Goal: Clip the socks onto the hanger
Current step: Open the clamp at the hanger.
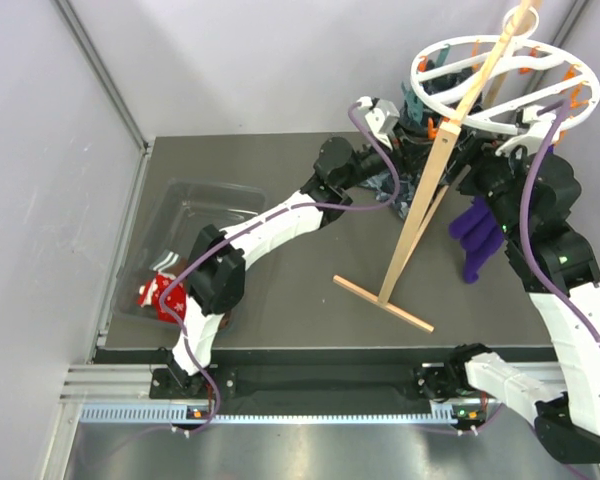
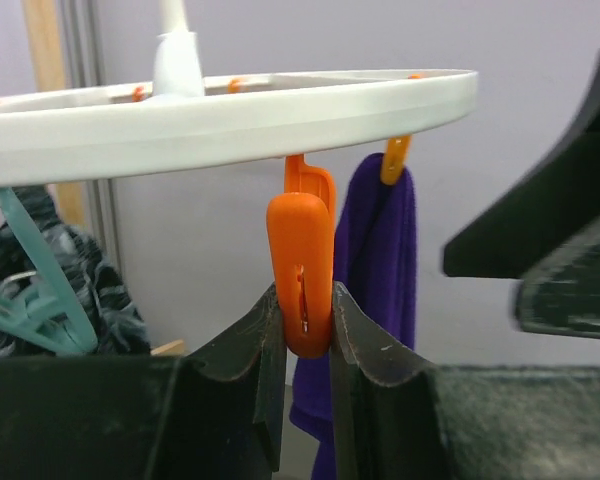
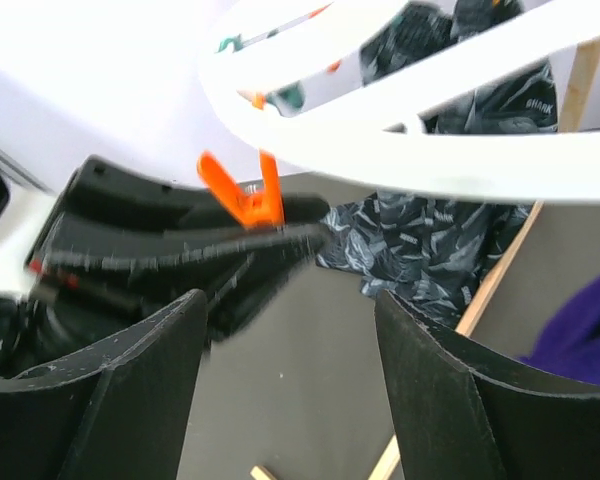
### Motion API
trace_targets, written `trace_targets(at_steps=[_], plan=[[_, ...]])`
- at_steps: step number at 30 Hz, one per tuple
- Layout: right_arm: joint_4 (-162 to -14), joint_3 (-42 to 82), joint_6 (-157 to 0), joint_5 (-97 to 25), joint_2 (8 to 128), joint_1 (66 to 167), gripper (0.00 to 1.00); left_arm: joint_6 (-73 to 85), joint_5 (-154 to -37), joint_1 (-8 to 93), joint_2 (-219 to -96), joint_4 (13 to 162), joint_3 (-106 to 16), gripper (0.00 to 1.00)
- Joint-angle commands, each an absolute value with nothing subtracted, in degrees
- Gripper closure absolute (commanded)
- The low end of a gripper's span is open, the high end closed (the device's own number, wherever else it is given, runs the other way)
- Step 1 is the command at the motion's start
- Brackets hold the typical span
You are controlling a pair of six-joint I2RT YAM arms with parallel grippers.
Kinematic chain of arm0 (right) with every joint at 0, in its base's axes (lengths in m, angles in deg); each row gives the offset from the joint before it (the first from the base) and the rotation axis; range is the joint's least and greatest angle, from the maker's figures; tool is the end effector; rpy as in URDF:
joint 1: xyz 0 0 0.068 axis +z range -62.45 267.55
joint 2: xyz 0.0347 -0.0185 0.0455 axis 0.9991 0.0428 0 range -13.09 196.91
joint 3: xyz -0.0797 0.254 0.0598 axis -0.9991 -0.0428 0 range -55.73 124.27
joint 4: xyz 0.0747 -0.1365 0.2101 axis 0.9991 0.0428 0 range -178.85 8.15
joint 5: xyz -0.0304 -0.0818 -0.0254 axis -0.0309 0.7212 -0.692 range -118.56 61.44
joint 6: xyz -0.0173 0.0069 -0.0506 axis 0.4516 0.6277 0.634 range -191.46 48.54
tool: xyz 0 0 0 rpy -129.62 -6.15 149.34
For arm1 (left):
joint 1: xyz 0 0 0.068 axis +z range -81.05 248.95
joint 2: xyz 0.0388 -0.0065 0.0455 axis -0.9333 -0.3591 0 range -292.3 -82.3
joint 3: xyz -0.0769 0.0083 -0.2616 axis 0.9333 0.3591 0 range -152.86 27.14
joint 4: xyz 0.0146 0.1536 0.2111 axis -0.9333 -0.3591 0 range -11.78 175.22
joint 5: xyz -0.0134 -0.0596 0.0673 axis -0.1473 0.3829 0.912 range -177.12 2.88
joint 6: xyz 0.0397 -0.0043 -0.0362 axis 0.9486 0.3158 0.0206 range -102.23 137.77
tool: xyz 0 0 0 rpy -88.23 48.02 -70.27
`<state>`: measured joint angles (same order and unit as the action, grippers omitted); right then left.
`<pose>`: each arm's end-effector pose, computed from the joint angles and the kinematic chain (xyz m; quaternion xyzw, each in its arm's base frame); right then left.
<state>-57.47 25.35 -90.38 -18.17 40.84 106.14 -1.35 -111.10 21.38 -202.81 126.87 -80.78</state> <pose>0.1573 0.0462 0.4840 0.0637 0.7295 0.1551 0.6631 0.3261 -0.3783 0.3978 0.2955 0.4368 -0.5515 0.6463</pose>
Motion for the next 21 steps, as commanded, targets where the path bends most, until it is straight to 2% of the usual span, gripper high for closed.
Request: trace_targets(at_steps=[1,4,5,8,12,21], plan=[[-61.1,28.8,-92.1,-19.2,41.3,105.0,0.32,2.9,-109.8,19.8,-197.0,127.7,-78.2,1.0],[-60.8,29.3,-93.4,-19.9,41.3,104.5,0.32,3.1,-110.0,19.3,-195.8,127.3,-76.8,1.0],[-60.9,29.3,-93.9,-20.1,41.1,104.2,0.26,3.2,-110.0,19.0,-195.5,127.4,-76.4,1.0],[-61.0,29.8,-94.9,-21.3,41.6,102.8,0.21,3.7,-110.1,18.6,-194.9,126.6,-75.9,1.0],[-59.0,33.6,-95.7,-26.2,44.7,100.5,0.21,3.8,-110.2,18.1,-194.0,126.2,-75.0,1.0],[-61.5,33.0,-96.3,-30.9,47.4,99.9,0.25,4.3,-110.1,17.3,-194.4,125.1,-75.6,1.0]])
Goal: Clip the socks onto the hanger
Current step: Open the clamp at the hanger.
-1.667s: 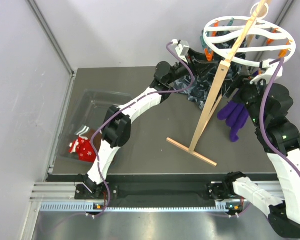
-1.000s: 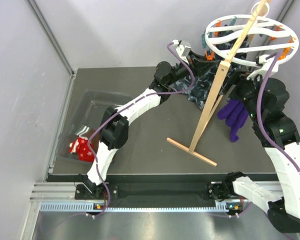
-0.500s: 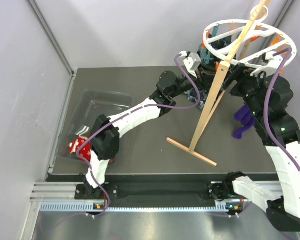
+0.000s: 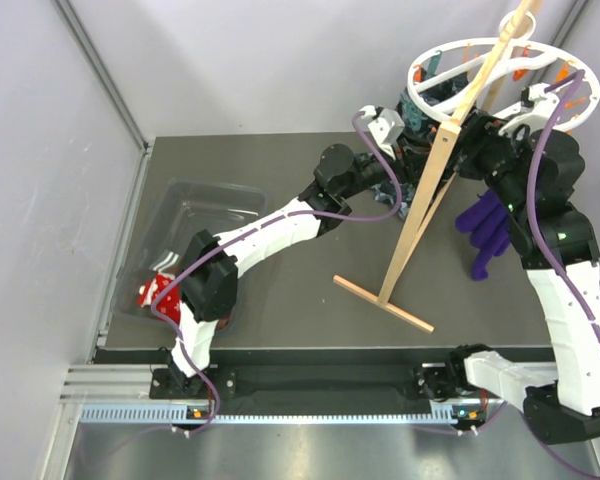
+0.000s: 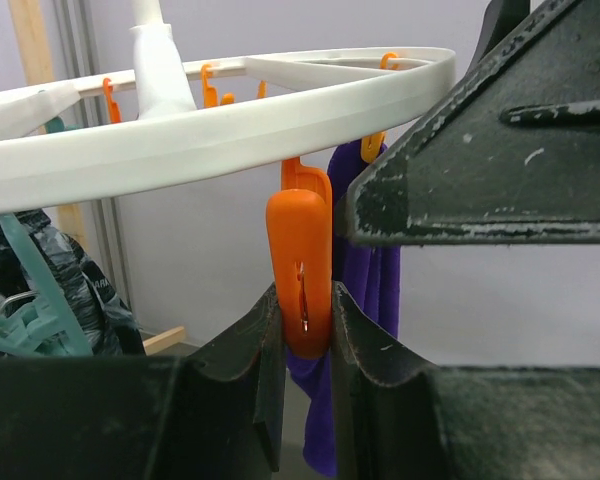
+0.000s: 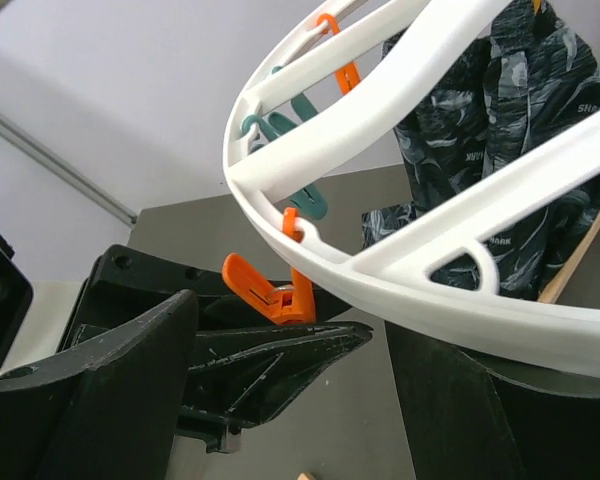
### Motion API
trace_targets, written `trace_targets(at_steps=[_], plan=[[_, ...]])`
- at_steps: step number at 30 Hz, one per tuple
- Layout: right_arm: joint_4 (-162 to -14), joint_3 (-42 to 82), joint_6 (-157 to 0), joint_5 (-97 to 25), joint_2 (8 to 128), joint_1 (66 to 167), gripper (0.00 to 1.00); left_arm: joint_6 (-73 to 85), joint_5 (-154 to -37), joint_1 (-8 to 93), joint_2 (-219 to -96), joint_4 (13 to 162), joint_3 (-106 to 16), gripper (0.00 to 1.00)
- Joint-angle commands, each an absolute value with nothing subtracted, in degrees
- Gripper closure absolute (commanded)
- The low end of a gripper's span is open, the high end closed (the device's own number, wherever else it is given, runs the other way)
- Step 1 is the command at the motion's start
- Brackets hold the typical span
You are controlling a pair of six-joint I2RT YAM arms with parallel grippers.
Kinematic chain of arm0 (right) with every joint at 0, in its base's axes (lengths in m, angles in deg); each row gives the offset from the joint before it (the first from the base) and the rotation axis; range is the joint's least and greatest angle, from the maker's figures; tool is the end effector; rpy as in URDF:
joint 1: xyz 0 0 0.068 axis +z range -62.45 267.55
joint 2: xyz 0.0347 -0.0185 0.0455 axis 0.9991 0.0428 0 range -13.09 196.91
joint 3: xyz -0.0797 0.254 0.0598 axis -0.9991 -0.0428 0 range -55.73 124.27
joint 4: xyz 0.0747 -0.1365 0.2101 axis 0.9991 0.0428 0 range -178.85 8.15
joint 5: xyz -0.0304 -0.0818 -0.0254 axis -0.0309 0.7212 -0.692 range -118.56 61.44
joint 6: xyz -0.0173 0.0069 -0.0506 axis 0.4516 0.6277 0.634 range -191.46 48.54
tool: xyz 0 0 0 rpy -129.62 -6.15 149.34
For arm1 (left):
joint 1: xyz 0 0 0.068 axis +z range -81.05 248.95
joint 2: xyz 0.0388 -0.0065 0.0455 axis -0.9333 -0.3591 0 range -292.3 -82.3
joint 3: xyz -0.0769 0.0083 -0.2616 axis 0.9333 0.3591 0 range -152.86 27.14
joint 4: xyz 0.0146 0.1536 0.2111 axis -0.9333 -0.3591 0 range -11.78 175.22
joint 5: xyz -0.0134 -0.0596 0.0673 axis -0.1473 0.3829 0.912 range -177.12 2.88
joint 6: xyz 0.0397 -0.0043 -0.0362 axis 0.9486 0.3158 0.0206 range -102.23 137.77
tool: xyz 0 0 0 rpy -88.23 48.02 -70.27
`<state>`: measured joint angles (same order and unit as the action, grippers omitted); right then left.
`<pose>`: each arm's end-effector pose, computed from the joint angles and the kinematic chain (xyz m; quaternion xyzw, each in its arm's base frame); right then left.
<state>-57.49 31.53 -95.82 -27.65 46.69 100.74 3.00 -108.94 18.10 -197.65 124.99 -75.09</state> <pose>0.1812 0.0420 0.5005 0.0765 0.7266 0.2143 0.6483 0.2933 -0.3813 0.4028 0.3129 0.4403 -0.5364 0.6484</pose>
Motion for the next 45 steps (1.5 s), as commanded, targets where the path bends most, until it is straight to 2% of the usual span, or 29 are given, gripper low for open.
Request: trace_targets(at_steps=[1,4,16,36,42,44,45], plan=[[-61.9,32.9,-96.2,-31.0,47.5,99.9,0.26,4.5,-110.1,17.1,-194.4,124.9,-75.6,1.0],[-63.8,32.3,-96.0,-31.6,47.5,99.9,0.27,4.9,-109.9,16.8,-194.4,124.6,-75.4,1.0],[-67.1,31.5,-92.3,-31.2,49.0,100.0,0.44,5.6,-109.7,16.1,-194.5,123.7,-76.0,1.0],[-77.1,26.5,-88.0,-29.6,48.3,100.6,0.44,5.3,-109.6,16.0,-195.1,123.7,-76.5,1.0],[-82.5,22.7,-87.9,-28.7,46.8,100.6,0.62,5.5,-109.6,16.0,-195.0,123.5,-76.4,1.0],[-82.5,22.7,-88.0,-26.8,46.8,100.7,0.91,5.5,-109.4,16.0,-195.1,123.5,-76.4,1.0],[-82.1,22.9,-88.2,-26.3,46.9,100.6,1.0,5.5,-109.5,16.0,-195.1,123.4,-76.5,1.0]])
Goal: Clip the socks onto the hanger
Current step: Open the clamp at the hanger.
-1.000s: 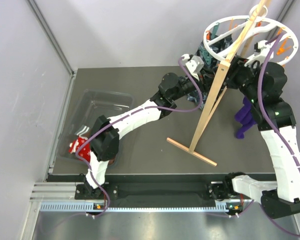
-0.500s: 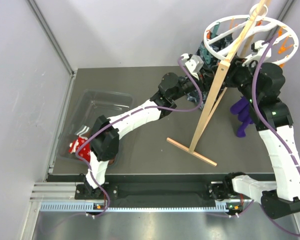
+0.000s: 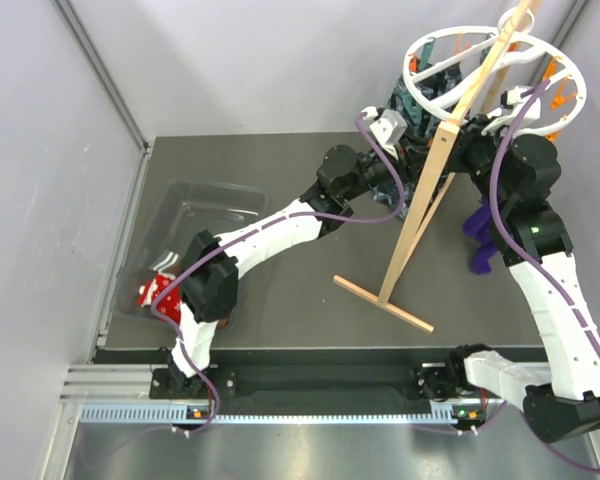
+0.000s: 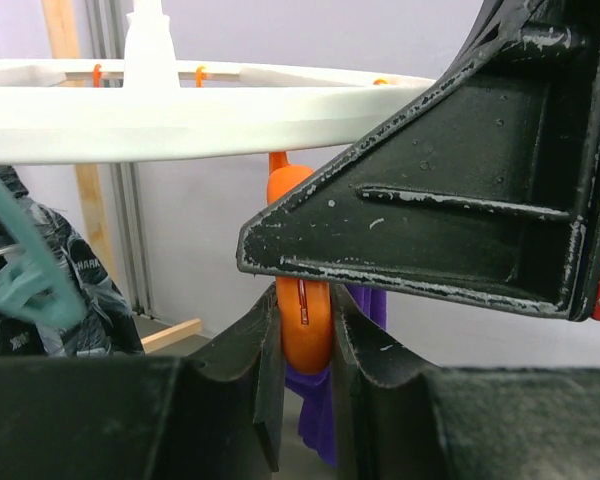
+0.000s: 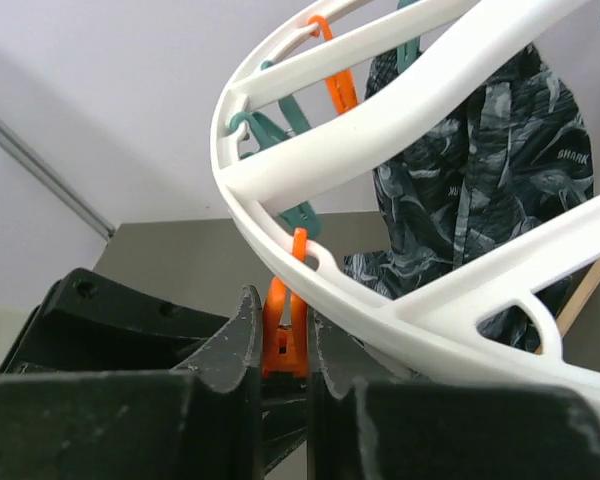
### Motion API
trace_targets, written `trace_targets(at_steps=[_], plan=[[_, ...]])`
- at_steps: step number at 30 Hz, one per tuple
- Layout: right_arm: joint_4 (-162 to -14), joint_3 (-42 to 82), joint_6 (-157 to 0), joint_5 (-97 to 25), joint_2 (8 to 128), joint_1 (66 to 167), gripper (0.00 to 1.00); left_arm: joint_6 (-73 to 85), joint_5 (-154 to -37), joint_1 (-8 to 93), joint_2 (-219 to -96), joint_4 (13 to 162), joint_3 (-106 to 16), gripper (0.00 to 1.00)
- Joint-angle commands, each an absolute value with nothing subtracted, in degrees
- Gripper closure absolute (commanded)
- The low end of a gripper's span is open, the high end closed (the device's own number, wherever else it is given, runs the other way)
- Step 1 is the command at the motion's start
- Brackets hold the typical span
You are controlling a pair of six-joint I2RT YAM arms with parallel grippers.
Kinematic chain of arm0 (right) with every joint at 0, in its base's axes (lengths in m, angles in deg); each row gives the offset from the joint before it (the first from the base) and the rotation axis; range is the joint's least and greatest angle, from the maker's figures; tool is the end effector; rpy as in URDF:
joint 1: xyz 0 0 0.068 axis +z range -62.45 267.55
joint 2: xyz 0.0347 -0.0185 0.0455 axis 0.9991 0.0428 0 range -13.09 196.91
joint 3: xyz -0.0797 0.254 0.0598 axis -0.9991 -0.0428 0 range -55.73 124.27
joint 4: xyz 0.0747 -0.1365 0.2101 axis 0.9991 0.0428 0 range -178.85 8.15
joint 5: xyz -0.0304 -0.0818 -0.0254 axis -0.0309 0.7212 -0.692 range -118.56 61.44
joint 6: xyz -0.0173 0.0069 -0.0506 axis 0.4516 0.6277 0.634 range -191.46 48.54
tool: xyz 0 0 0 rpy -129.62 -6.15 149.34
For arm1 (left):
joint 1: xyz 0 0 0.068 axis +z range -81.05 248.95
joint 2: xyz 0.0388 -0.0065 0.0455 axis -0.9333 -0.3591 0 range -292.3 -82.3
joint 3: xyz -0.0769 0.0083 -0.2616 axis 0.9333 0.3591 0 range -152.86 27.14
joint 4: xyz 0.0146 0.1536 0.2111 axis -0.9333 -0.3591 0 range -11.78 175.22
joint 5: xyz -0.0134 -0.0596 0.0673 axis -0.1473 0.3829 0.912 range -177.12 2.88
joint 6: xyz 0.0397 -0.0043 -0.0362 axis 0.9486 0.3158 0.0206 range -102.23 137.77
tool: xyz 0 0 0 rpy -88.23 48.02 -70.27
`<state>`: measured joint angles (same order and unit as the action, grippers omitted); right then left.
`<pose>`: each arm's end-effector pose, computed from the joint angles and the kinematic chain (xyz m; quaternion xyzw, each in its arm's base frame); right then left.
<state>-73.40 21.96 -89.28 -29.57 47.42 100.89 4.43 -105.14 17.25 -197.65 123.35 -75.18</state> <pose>0.2098 0.0505 0.4763 0.0209 0.6960 0.1987 0.6897 0.2905 -0.3858 0.4010 0.2990 0.4571 -0.5190 0.6575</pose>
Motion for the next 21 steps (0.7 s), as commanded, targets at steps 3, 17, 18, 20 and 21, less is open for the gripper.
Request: trace_targets(at_steps=[3,17,18,20,21], plan=[[-79.8,24.3,-88.2,-26.1,47.9,100.6,1.0,5.7,-108.7,16.0,-194.6,122.7,-75.9,0.73],[-75.3,25.0,-87.3,-24.3,48.9,100.6,1.0,3.2,-94.3,23.1,-181.4,114.6,-55.4,0.51],[-75.3,25.0,-87.3,-24.3,48.9,100.6,1.0,2.3,-93.2,23.8,-181.3,114.6,-54.3,0.51],[-74.8,24.6,-87.3,-23.7,48.8,100.6,1.0,0.3,-90.9,25.4,-178.9,111.2,-50.6,0.52],[-74.8,24.4,-87.3,-23.8,48.8,100.6,1.0,-2.3,-90.3,27.4,-178.0,110.0,-49.3,0.52]])
